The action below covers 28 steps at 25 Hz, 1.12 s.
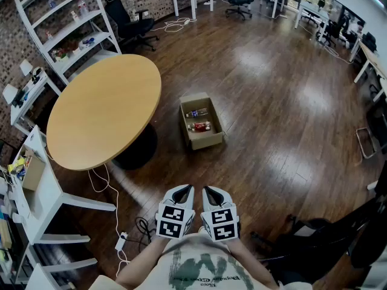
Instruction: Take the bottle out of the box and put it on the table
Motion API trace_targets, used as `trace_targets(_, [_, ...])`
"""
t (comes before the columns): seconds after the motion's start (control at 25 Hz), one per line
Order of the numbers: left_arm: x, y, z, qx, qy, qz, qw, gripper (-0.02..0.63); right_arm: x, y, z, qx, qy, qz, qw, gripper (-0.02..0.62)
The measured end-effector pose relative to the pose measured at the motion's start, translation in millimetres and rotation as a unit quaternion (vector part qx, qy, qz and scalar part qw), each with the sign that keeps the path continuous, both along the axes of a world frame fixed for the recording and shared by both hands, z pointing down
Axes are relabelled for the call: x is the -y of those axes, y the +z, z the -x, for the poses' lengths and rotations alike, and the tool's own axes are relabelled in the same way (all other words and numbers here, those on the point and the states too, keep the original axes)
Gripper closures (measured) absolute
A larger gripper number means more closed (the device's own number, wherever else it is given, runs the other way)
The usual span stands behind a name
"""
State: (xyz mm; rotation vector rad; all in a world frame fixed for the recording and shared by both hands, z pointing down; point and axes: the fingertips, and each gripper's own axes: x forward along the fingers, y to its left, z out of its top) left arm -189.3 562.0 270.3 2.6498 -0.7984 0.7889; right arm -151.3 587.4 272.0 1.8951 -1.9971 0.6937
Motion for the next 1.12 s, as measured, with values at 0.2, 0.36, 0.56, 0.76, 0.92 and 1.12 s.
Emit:
trace_targets(0.2, [3,-1,-18,0.0,0.002,-0.004,1.0,0.609,9,-2,-16,0.004,-0.004,-0.006,1.0,0.594])
trace_targets(0.36, [12,9,-32,-0.006,0.003,0.003,1.0,0.609,18,3,-27,0.008,-0.003,-0.013,1.0,0.591])
trace_targets(0.56, [41,5,-46,-0.007,0.008,-0.003,0.9999,0.609,46,4,-44,0.007,0.008,-0.017,1.0,0.588])
trace_targets(0.76, [87,1,-63,-0.008,0.011,-0.012,0.9998,0.609,94,-2,-61,0.006,0.016,-0.029,0.999,0.588])
trace_targets(0.92, [128,5,-83,-0.009,0.017,-0.013,0.9997,0.609,131,-2,-77,0.007,0.023,-0.033,0.999,0.588])
trace_targets(1.12, [177,5,-105,-0.011,0.02,-0.003,0.9997,0.609,176,0,-100,0.007,0.031,-0.02,0.999,0.588])
